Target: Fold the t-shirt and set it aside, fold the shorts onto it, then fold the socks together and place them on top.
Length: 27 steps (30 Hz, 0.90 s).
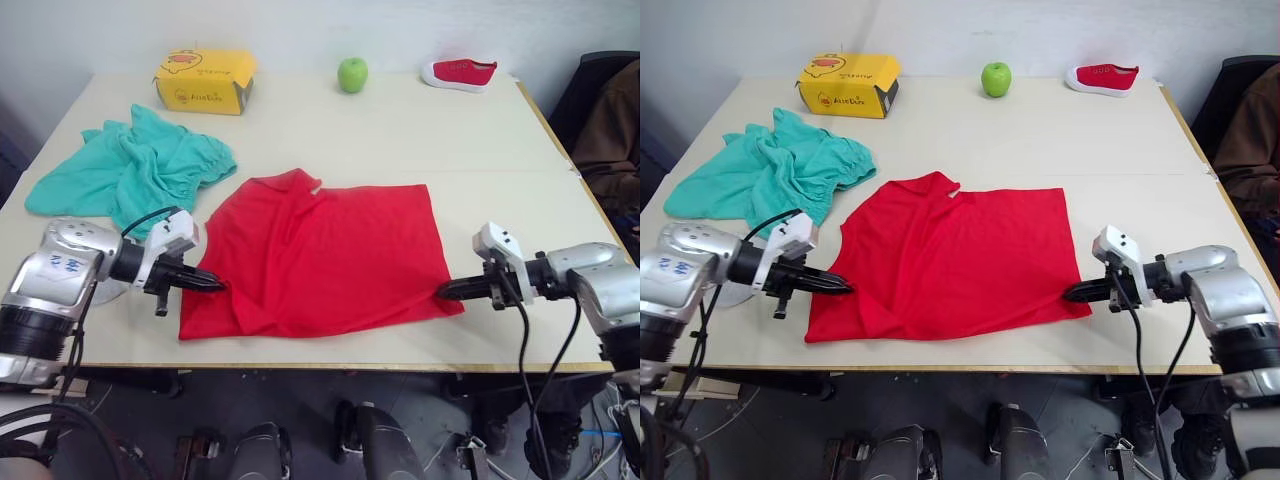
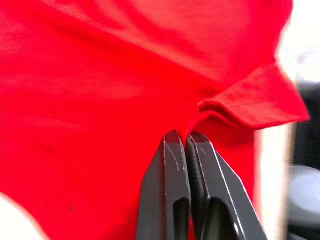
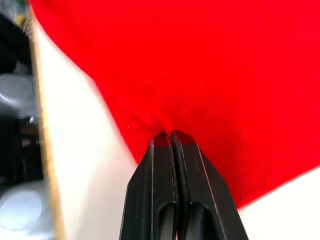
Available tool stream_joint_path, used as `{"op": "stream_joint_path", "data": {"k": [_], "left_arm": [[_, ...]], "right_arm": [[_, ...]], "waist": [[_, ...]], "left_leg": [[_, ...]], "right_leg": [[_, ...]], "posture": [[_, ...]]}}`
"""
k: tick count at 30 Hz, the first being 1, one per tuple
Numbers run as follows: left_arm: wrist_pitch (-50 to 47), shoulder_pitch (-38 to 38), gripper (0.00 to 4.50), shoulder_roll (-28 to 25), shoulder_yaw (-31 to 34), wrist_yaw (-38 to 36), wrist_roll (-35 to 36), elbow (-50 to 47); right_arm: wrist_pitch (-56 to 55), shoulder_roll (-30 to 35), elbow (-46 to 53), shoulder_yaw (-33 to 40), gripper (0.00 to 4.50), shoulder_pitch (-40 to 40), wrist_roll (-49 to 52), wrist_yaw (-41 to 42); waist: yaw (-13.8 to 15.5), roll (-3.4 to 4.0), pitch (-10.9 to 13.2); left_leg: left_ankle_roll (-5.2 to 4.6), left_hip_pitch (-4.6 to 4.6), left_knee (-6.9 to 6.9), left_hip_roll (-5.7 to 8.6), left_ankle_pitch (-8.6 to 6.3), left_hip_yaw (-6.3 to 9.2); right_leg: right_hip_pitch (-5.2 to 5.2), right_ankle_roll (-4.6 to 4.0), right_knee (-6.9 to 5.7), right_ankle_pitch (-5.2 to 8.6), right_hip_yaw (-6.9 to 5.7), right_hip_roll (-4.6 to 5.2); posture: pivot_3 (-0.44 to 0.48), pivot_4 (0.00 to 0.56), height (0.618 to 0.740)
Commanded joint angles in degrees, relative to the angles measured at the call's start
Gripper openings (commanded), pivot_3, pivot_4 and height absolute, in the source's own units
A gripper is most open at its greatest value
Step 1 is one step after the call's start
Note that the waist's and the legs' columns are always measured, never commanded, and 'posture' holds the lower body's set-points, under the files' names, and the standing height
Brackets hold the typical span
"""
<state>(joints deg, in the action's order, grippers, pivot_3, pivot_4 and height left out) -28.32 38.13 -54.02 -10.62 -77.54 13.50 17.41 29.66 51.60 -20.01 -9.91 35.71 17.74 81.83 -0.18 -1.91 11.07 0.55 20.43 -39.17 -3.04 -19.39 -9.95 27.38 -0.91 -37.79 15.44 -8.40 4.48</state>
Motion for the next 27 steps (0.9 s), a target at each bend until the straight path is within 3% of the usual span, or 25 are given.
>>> {"op": "stream_joint_path", "data": {"k": [1,6,16,17,23,27], "left_arm": [[4.4,3.5,0.02,2.6,0.3,2.7,-3.2,6.8],[6.3,6.3,0.02,5.7,0.4,4.0,-5.2,11.6],[5.8,6.9,0.02,7.3,1.7,5.2,-6.2,13.9],[5.9,7.1,0.47,7.5,2.0,5.5,-6.2,14.3],[5.8,9.1,2.23,7.6,5.3,8.6,-5.5,15.5],[0.6,7.3,3.52,3.4,10.2,4.7,-0.4,6.6]], "right_arm": [[-4.4,0.4,-4.9,-1.3,0.00,2.8,-4.7,0.1],[-7.1,-1.0,-8.6,-1.5,0.00,5.0,-7.3,0.3],[-6.7,-2.8,-6.9,0.2,0.00,4.5,-7.5,-1.1],[-5.6,-2.8,-6.7,0.6,0.38,4.9,-7.1,-1.2],[-1.0,-0.6,-4.4,4.5,2.34,6.5,-4.6,-1.7],[2.0,1.4,2.8,9.2,3.77,6.1,-1.0,-2.5]], "waist": [[0.0,0.00,0.0],[-0.1,0.00,0.0],[-0.4,0.00,0.0],[-0.5,0.00,0.0],[-0.4,0.00,0.0],[-0.8,-0.01,0.0]], "left_leg": [[0.00,0.01,0.00,-0.01,0.00,0.00],[0.00,0.00,-0.04,-0.02,0.00,0.00],[0.01,-0.04,-0.05,-0.08,0.00,-0.02],[0.01,-0.04,-0.06,-0.08,0.00,-0.02],[0.01,-0.03,-0.08,-0.07,0.01,-0.01],[0.02,0.01,-0.07,-0.08,0.01,-0.02]], "right_leg": [[0.01,0.00,-0.02,0.00,-0.01,0.00],[0.00,0.00,0.00,0.00,-0.01,0.03],[-0.01,0.00,-0.08,0.00,0.00,0.02],[-0.02,0.00,-0.08,0.00,0.00,0.02],[0.01,0.00,-0.11,0.00,0.01,0.04],[0.05,0.00,-0.18,0.00,0.00,0.03]], "posture": [[0.000,0.150,0.740],[0.000,0.150,0.740],[0.000,0.150,0.740],[0.000,0.150,0.740],[0.000,0.150,0.740],[0.000,0.150,0.740]]}}
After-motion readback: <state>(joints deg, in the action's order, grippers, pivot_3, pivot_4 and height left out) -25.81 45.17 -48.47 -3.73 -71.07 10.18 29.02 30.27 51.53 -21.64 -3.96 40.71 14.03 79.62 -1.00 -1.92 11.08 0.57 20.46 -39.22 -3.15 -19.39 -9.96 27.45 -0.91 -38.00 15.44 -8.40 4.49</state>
